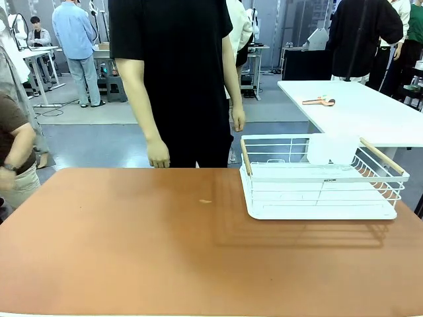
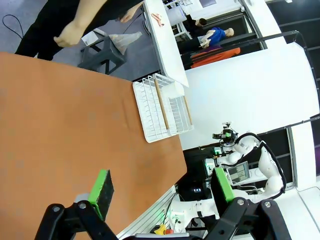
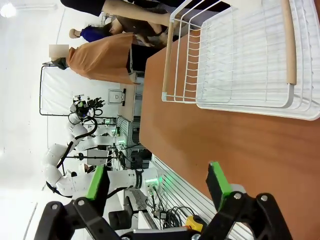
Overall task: Clean the table.
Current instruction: Pick up the Lint Roller when the human hands it over.
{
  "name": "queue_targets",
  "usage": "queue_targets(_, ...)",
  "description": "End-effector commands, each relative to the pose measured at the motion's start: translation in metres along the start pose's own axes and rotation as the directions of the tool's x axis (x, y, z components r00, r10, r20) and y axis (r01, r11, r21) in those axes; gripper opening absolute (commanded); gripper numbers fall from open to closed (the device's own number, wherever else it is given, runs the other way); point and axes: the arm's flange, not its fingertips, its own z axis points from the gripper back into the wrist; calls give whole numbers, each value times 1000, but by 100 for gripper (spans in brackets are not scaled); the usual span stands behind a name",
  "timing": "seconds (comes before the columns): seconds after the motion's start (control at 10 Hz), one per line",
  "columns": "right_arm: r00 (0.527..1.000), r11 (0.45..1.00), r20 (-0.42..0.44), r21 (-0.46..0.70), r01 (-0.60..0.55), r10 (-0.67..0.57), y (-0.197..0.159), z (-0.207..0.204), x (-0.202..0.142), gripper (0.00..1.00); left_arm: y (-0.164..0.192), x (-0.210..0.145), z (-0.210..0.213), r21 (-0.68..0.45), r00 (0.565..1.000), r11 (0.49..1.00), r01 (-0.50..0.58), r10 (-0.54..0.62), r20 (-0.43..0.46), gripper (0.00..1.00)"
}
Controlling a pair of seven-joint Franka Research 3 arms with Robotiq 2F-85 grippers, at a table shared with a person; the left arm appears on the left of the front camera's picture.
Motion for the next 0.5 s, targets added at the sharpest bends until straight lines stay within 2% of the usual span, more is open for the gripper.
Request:
queue_targets(0.0, 1000, 1000, 1, 5, 2, -2, 2, 0, 0, 100, -2, 0, 2, -20, 1000, 1000, 4, -4, 5, 100)
queue_targets(0.4, 1000, 1000, 1, 5, 2, -2, 2, 0, 0, 100, -2, 0, 2, -20, 1000, 1000, 4, -4, 5, 100)
